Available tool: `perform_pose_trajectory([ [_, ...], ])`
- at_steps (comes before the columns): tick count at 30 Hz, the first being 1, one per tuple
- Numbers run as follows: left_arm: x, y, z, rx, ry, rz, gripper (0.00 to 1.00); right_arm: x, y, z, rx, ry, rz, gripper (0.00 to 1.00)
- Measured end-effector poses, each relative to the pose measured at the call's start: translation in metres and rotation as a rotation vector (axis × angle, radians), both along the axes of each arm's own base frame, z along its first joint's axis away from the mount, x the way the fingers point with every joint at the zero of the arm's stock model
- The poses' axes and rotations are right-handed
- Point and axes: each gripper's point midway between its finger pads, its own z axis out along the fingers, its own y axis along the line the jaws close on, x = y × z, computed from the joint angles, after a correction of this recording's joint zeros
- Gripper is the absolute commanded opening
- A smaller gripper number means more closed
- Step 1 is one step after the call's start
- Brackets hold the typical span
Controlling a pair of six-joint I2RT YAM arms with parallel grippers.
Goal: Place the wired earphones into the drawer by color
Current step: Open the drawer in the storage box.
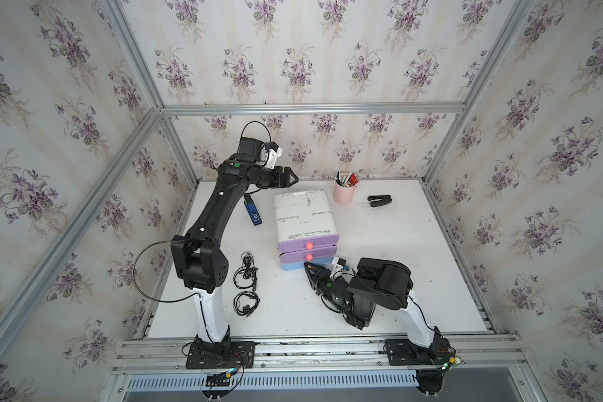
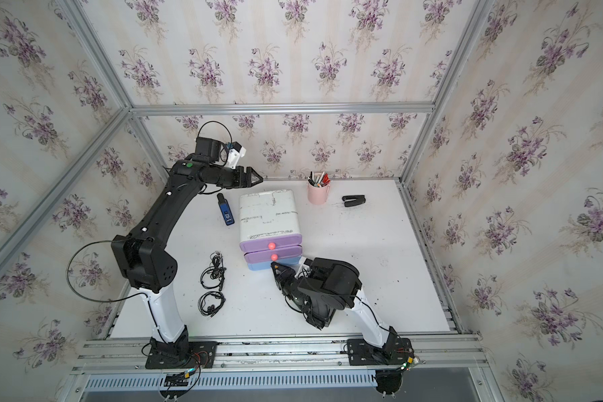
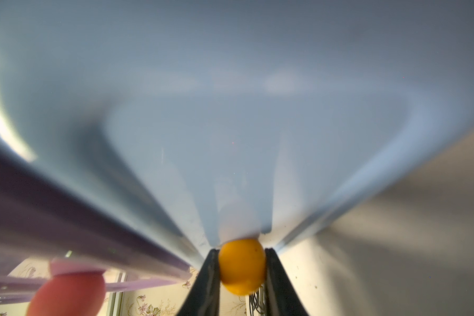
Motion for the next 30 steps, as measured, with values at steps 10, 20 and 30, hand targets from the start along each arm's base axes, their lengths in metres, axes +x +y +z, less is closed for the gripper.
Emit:
perform_pose_trajectory([
  [10, -0.024, -0.034, -0.008, 0.0, 0.007, -0.124, 0.3, 0.0, 0.0, 0.0, 0.001, 0.001, 0.0, 0.16],
  [20, -0.012, -0.033, -0.034, 0.035, 0.042, -0.114, 0.3, -0.001, 0.0, -0.001, 0.001, 0.004, 0.002, 0.16],
  [30, -0.009, -0.033, -0.041, 0.033, 0.032, -0.119, 0.3, -0.001, -0.002, -0.002, -0.003, 0.007, 0.004, 0.16],
])
